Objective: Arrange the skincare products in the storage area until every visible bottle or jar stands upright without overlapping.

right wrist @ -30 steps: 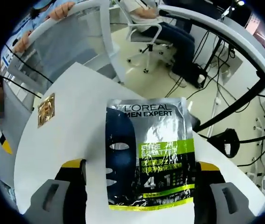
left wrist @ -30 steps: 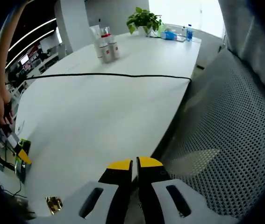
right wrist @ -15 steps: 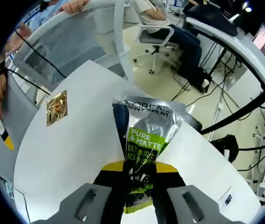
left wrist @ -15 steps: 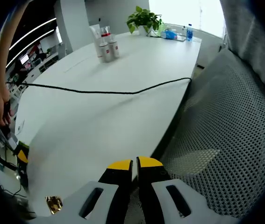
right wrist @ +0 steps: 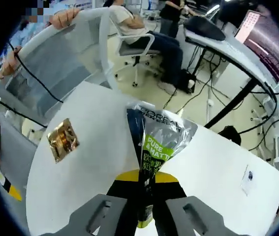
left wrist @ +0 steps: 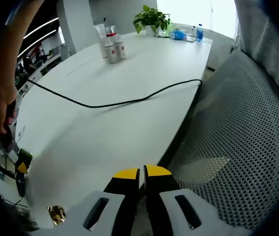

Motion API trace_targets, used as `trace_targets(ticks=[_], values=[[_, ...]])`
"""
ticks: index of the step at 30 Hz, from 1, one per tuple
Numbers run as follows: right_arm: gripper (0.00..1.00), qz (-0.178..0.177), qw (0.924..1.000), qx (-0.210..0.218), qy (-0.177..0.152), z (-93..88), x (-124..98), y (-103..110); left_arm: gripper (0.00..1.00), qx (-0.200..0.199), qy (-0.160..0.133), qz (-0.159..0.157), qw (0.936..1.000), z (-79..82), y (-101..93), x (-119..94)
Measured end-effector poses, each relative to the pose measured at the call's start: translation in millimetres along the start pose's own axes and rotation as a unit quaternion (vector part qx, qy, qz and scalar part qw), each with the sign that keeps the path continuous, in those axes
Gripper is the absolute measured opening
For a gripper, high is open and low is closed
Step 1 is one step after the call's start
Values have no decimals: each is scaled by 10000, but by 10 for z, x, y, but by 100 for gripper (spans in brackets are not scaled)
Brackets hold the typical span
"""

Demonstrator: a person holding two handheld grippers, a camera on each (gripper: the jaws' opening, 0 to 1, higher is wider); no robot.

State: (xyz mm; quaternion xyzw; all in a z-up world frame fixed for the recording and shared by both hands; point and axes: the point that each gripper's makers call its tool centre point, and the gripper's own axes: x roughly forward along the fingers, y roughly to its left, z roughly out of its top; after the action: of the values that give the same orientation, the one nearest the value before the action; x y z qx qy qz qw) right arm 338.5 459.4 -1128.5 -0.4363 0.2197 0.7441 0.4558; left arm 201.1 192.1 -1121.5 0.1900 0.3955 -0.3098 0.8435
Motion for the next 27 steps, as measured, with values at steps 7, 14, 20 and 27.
trace_targets(ticks=[7, 14, 20, 27], values=[[0, -392, 9901, 1002, -904, -115, -618, 386, 0, -13, 77, -75, 9999, -27, -25, 23], [0, -773, 9734, 1700, -1325, -410, -1188, 762, 0, 6, 170, -163, 9997, -49, -70, 41], [0, -1099, 9336, 2779, -1979, -600, -1734, 1113, 3, 93, 183, -237, 9995, -36, -123, 32], [0, -1643, 8962, 3299, -2468, -814, -2247, 1421, 4, 225, 194, -381, 9988, -12, -203, 31]])
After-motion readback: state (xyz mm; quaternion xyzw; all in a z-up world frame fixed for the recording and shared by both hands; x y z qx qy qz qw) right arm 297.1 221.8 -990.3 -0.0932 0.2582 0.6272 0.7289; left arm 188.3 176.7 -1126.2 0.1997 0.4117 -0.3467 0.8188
